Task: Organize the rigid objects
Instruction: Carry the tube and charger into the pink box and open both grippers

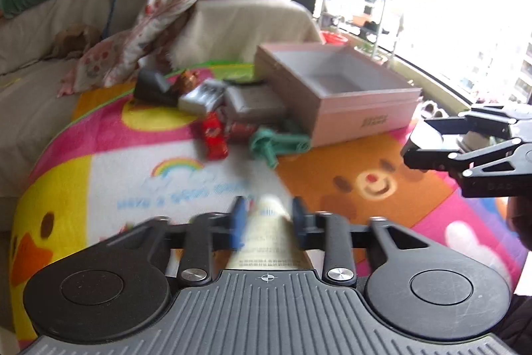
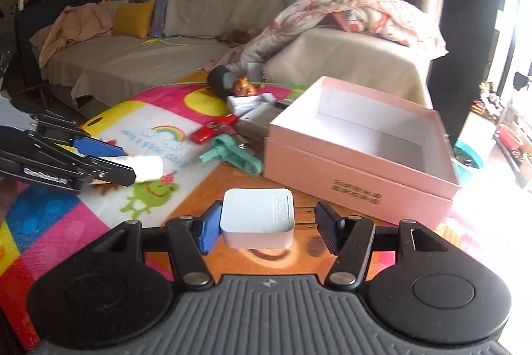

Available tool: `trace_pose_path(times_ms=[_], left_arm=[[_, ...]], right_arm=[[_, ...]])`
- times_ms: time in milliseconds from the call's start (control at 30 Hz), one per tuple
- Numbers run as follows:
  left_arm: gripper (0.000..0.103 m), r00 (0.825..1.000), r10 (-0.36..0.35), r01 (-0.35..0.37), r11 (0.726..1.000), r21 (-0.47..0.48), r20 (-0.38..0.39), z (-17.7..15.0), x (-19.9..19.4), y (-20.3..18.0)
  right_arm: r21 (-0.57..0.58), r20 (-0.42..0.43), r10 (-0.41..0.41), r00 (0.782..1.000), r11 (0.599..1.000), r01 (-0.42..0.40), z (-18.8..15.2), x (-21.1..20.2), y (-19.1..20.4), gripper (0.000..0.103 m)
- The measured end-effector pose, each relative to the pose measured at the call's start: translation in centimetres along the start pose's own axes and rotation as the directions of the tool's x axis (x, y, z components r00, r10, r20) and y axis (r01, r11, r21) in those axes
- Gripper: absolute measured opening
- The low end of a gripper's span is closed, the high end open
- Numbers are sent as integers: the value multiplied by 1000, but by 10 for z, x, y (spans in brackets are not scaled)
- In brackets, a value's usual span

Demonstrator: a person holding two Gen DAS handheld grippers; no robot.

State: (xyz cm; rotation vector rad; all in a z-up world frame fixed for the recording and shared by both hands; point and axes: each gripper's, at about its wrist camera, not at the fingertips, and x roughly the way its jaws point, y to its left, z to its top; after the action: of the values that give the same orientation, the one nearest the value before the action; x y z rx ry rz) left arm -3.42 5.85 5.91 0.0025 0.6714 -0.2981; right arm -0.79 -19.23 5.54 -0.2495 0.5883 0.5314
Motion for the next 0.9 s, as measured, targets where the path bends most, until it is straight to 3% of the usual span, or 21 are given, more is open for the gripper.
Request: trace_pose_path(times_ms=[133, 200, 300, 367, 500, 567, 700, 767, 900], left_arm=[[6, 989, -61, 49, 995, 90, 137, 74, -5, -29], [9, 976, -55, 26, 990, 139, 210, 109, 0, -42], [10, 970, -47, 26, 996, 90, 238, 141, 5, -44], [14, 978, -62, 52, 997, 54, 197, 132, 4, -41], [15, 998, 40, -44, 996, 79, 49, 72, 7, -39], [15, 996, 86, -85, 996, 35, -36, 38, 8, -28], [19, 982, 65, -87, 990, -115, -179, -15, 11, -13], [36, 983, 51, -75, 988, -135, -175, -29, 11, -17], [42, 976, 77, -90, 994, -57, -202, -34, 24, -37]], right_arm=[[51, 106, -96, 990, 995, 91, 12, -35, -38, 59], [71, 159, -148, 976, 988, 139, 22, -43, -52, 59], [127, 195, -215, 957, 973, 193, 36, -47, -71, 59], [169, 194, -222, 956, 967, 190, 34, -48, -82, 59], [171, 147, -190, 971, 971, 164, 15, -36, -80, 59], [157, 99, -182, 978, 974, 165, 0, -23, -71, 59], [177, 13, -140, 990, 975, 135, -21, 3, -59, 59], [180, -13, -137, 991, 974, 137, -27, 13, -54, 59], [134, -29, -161, 987, 977, 163, -36, 22, -39, 60]])
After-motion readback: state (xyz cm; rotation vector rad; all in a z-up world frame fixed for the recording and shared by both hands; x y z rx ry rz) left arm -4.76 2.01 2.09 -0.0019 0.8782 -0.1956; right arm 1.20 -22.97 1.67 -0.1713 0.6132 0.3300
